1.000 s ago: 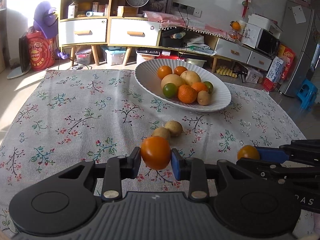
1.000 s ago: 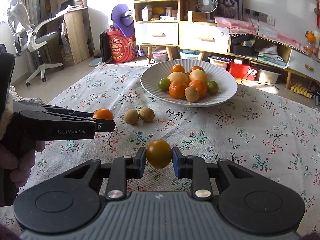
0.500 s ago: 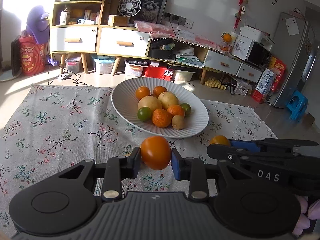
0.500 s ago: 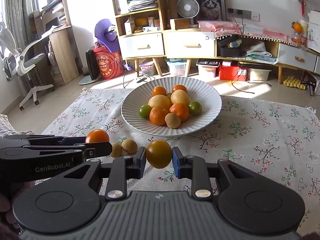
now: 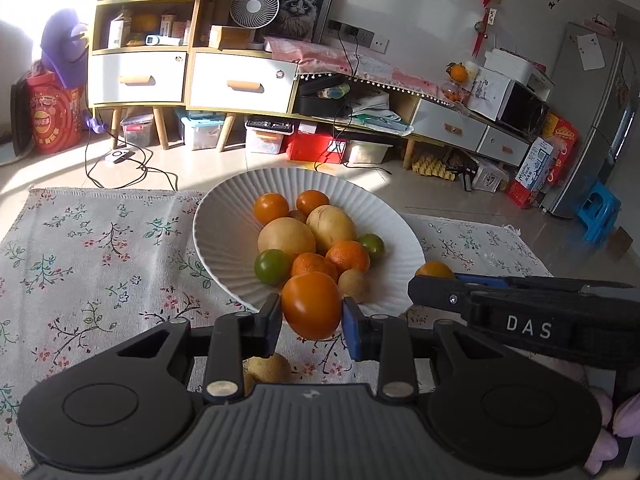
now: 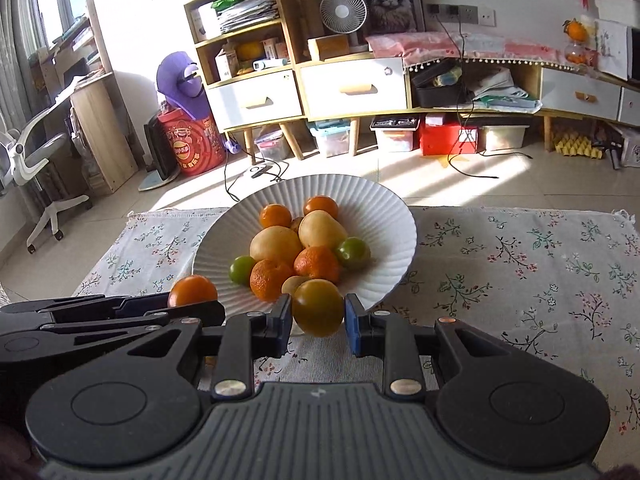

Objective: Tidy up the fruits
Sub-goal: 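Carry both held fruits over the white bowl, then lower the fruits into the bowl and open both grippers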

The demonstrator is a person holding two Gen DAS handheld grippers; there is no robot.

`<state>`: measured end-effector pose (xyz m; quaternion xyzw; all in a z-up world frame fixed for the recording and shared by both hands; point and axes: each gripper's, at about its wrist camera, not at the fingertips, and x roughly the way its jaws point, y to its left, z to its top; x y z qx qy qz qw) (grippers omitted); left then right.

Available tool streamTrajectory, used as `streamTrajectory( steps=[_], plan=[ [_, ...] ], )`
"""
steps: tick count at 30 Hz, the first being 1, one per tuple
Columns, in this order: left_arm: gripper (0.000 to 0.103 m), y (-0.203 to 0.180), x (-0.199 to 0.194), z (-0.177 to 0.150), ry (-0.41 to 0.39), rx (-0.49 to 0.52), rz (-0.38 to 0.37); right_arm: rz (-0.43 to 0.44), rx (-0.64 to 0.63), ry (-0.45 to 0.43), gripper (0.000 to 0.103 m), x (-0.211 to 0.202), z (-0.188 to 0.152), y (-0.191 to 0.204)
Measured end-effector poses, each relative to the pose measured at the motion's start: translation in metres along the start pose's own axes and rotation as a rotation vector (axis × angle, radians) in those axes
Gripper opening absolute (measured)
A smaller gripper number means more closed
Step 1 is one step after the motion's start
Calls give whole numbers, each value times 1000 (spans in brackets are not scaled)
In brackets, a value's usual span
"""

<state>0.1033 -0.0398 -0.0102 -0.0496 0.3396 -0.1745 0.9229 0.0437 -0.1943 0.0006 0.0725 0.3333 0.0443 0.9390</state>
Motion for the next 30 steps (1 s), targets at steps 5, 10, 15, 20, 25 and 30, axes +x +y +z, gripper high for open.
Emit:
streamTrajectory(
  steps=[5, 10, 15, 20, 25, 30],
  plan=[
    [22, 0, 12, 0, 13, 1, 4, -10, -7, -4, 25, 9, 6, -3],
    [22, -2, 19, 0, 16, -1, 7, -9, -10, 2, 25, 18, 9, -6],
    [22, -4, 23, -1, 14, 15, 8, -7, -5, 6, 25, 26, 11, -10],
    [22, -6, 23, -3, 4, 47, 13, -8, -8, 16, 25, 34, 10, -13],
    [22, -8, 24, -4, -2, 73, 16, -6, -18, 19, 25, 38, 10, -12],
    [22, -7, 24, -3, -3, 75, 14, 2, -24, 21, 25, 40, 9, -11]
  ],
)
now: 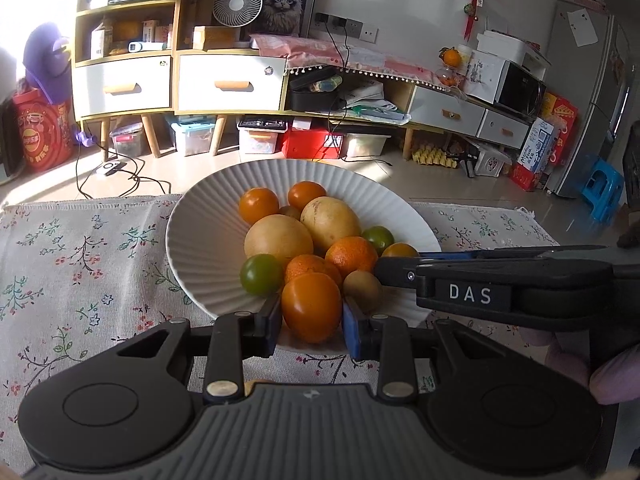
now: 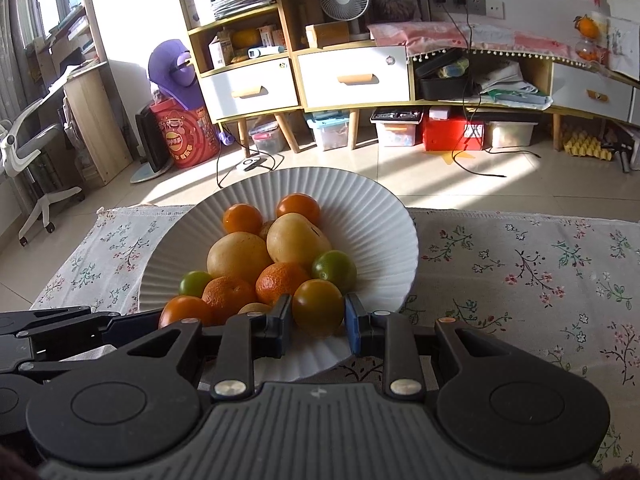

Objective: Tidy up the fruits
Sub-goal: 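Lower the fruits into the bowl and open both grippers, then move both grippers back toward the two brown kiwis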

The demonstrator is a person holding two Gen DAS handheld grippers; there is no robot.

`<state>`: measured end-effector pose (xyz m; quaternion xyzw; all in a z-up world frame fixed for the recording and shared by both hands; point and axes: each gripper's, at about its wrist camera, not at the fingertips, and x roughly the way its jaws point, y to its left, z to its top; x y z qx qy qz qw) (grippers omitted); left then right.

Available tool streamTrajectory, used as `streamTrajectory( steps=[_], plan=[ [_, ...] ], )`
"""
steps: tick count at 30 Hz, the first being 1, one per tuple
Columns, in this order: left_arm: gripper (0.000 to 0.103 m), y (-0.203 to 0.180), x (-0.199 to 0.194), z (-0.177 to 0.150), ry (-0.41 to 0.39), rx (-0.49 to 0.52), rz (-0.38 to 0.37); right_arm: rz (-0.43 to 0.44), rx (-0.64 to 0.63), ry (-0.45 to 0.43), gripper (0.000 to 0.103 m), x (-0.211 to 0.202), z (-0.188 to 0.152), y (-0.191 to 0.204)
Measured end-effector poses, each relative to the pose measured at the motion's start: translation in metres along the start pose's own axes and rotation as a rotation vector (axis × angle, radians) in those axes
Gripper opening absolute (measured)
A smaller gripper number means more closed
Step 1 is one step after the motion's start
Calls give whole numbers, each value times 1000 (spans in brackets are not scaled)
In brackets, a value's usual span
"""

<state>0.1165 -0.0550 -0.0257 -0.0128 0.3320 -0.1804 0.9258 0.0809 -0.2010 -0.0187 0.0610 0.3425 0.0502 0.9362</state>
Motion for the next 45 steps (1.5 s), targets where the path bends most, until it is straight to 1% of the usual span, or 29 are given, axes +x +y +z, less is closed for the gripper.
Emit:
streamTrajectory(
  steps=[2, 6, 7, 9, 11, 13, 14, 18, 24, 26, 27, 31, 36, 41, 45],
  plan=[
    [22, 0, 1, 0, -1, 2, -1, -1, 0, 1, 25, 0, 0, 0],
    [24, -2, -1, 0, -1, 3, 1, 4, 17, 2, 30, -3, 1, -2],
    [26, -2, -2, 0, 0, 5, 2, 3, 18, 1, 31, -4, 1, -2],
    [30, -3, -4, -1, 1, 10, 6, 3, 22, 2, 36, -6, 1, -1],
    [37, -3, -7, -1, -1, 17, 11, 4, 24, 1, 40, -9, 1, 0],
    [41, -4, -12, -2, -2, 24, 10, 2, 17, -2, 44, -13, 2, 2],
    [44, -4, -14, -2, -1, 27, 9, 0, 15, -4, 46, -16, 2, 3],
    [49, -4, -23, -5, 3, 38, 8, -9, 11, -10, 52, -25, 3, 6],
    [63, -2, -38, -11, 6, 53, 13, -33, 23, -19, 61, -39, 1, 8],
    [72, -1, -43, -14, 6, 53, 15, -41, 27, -18, 64, -43, 0, 8],
    [73, 0, -46, -16, 6, 52, 17, -44, 27, -17, 67, -45, -2, 8],
    [77, 5, -54, -21, 15, 51, 17, -51, 26, -14, 72, -54, -7, 13],
    [82, 10, -65, -27, 18, 48, 22, -52, 22, -10, 80, -63, -15, 18],
    [88, 13, -73, -33, 22, 50, 30, -58, 5, 4, 84, -69, -26, 27],
    [90, 17, -78, -41, 22, 52, 34, -58, -1, 14, 86, -70, -32, 30]
  ],
)
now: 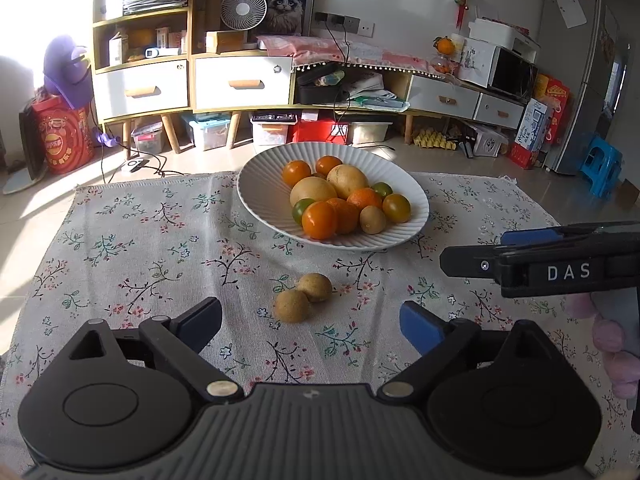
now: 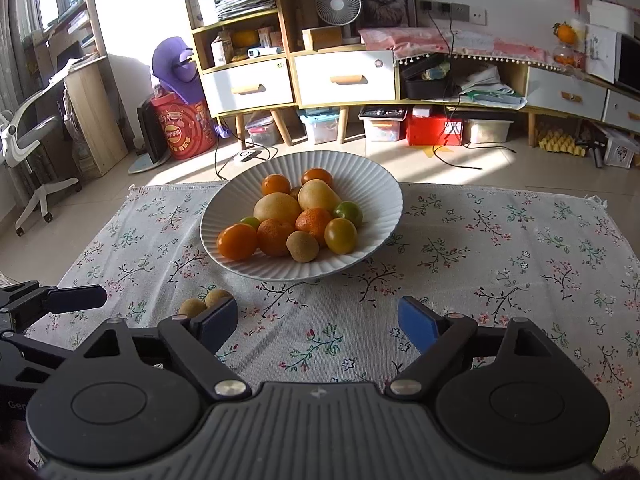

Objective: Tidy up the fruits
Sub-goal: 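Move both grippers back toward the two brown kiwis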

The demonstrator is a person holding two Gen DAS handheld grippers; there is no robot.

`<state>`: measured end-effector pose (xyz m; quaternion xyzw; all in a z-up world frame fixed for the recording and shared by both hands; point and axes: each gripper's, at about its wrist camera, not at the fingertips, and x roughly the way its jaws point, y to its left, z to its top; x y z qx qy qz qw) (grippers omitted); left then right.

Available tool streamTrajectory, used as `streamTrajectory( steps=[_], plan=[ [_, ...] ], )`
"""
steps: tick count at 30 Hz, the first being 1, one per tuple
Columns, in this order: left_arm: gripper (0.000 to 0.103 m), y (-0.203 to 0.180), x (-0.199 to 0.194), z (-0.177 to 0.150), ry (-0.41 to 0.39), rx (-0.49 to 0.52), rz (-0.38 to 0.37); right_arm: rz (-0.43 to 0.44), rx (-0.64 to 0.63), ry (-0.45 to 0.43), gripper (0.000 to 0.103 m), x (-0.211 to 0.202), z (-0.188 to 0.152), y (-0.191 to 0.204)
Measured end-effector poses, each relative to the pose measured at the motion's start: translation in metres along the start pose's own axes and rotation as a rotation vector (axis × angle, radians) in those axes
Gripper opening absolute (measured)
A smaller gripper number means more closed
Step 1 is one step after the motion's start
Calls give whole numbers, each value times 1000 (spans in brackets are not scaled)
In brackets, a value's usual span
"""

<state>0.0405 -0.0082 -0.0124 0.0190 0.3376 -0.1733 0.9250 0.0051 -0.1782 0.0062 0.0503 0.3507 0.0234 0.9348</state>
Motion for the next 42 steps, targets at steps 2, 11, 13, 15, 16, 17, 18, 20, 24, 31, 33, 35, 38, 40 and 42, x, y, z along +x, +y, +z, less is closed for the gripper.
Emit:
streamTrajectory(
  steps=[2, 11, 13, 15, 16, 17, 18, 20, 24, 31, 33, 35, 38, 40, 42],
  plan=[
    [90, 3, -1, -3, 2, -5, 2, 6, 0, 3, 86, -2, -4, 1],
    [91, 16, -5, -22, 11, -22, 23, 38, -15, 1, 87, -7, -13, 9],
    [92, 18, -7, -24, 12, -25, 25, 38, -21, -1, 88, -8, -14, 9],
    [92, 20, -9, -27, 9, -28, 27, 32, -30, -7, 89, -9, -16, 10],
    [93, 21, -10, -28, 7, -29, 29, 30, -34, -10, 89, -9, -17, 10],
    [94, 22, -10, -29, 4, -32, 32, 28, -38, -12, 90, -9, -18, 9],
    [94, 24, -10, -31, 1, -34, 33, 27, -41, -14, 90, -9, -19, 9],
    [95, 27, -11, -34, -3, -40, 35, 27, -41, -20, 91, -9, -21, 9],
    [95, 34, -8, -38, 6, -56, 45, 23, -33, -23, 92, -9, -24, 9],
    [95, 40, -6, -41, -2, -67, 61, 33, -40, -16, 92, -6, -25, 14],
    [95, 41, -5, -43, -8, -63, 62, 42, -51, -15, 92, -5, -26, 17],
    [95, 43, -3, -44, -12, -61, 66, 53, -59, -18, 93, -5, -26, 20],
    [95, 45, 1, -46, -10, -66, 69, 65, -70, -17, 93, -3, -27, 23],
    [95, 47, 3, -47, -10, -69, 72, 69, -77, -17, 93, -1, -28, 24],
    [95, 48, 5, -47, -10, -73, 75, 71, -83, -15, 93, 2, -29, 25]
  ],
)
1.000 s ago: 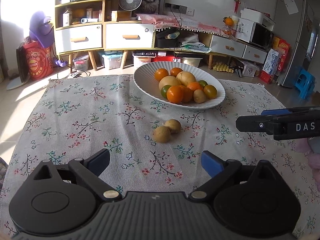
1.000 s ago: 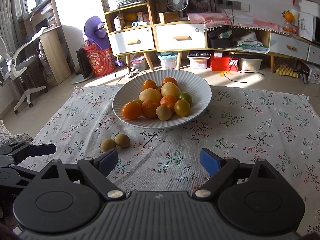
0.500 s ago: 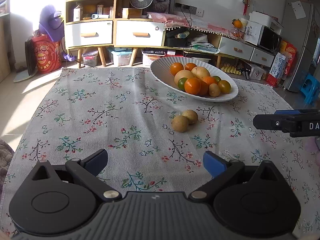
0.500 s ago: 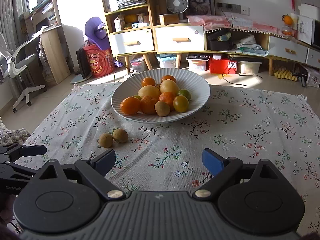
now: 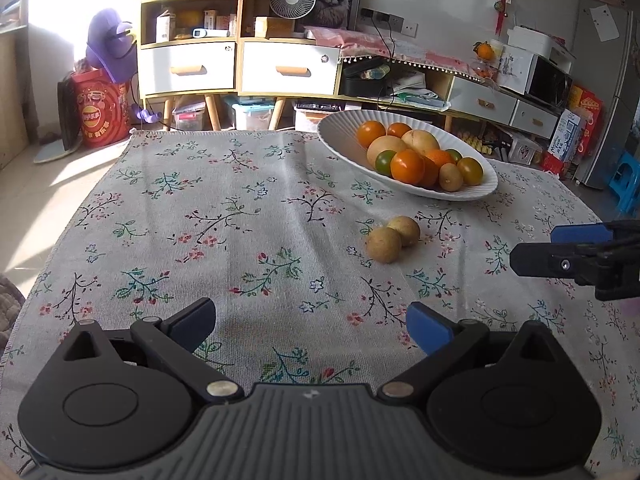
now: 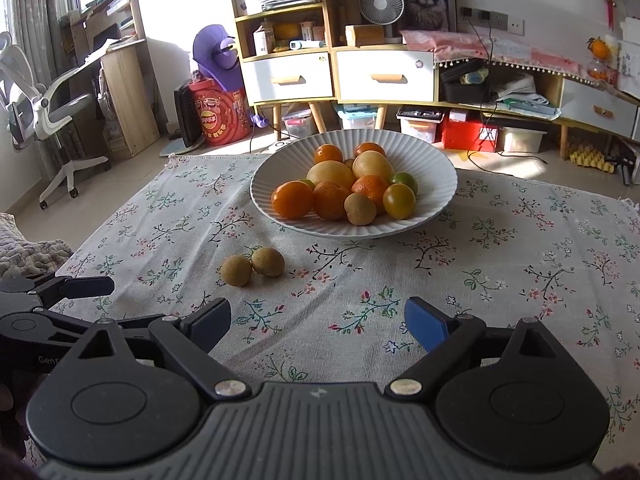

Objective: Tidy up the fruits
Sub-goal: 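Move both grippers back toward the two brown kiwis, then close the left gripper on a brown kiwi while the right gripper grasps the other kiwi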

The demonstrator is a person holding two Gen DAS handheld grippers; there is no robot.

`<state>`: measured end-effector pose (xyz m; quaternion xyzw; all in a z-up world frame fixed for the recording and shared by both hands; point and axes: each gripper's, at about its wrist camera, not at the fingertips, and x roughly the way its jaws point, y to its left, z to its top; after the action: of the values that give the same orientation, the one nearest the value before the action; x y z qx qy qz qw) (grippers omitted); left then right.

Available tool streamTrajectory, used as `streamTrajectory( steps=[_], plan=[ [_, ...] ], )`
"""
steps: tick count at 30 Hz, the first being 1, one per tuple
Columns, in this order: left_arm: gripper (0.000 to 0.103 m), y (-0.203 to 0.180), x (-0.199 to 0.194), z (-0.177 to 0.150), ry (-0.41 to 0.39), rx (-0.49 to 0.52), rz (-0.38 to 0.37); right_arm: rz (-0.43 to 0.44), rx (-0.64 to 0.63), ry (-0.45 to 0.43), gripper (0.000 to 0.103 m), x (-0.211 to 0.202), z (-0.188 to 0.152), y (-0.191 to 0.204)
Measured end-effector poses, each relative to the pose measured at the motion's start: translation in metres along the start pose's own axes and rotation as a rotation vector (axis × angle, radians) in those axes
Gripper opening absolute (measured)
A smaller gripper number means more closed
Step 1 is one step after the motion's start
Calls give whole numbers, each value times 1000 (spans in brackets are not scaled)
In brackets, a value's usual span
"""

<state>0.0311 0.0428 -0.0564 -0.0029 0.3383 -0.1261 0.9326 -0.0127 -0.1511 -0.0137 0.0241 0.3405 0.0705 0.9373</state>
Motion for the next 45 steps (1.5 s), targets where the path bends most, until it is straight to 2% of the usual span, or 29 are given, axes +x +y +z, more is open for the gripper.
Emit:
streamTrajectory(
  steps=[7, 13, 18, 30, 32, 34, 35, 43, 45],
  plan=[
    [94, 3, 7, 2, -20, 1, -3, 35, -10, -7, 92, 8, 0, 3],
    [91, -2, 16, 4, -21, 42, -25, 46, -17, -2, 85, 16, 2, 4],
    [75, -11, 27, 10, -23, 94, -45, 39, -15, 16, 72, 25, 4, 3],
    [35, -21, 42, 22, -29, 138, -88, 13, 9, 36, 70, 32, 5, -5],
    [15, -21, 42, 23, -24, 143, -93, 11, 8, 36, 70, 32, 5, -5],
    [3, -20, 42, 23, -20, 142, -89, 11, 5, 36, 70, 32, 5, -4],
    [0, -19, 41, 23, -17, 136, -89, 12, 3, 36, 70, 33, 5, -4],
    [0, -7, 34, 21, -2, 113, -92, 19, -21, 39, 62, 39, 9, 5],
    [0, -6, 34, 22, 7, 104, -107, 23, -33, 39, 57, 41, 12, 8]
  ],
)
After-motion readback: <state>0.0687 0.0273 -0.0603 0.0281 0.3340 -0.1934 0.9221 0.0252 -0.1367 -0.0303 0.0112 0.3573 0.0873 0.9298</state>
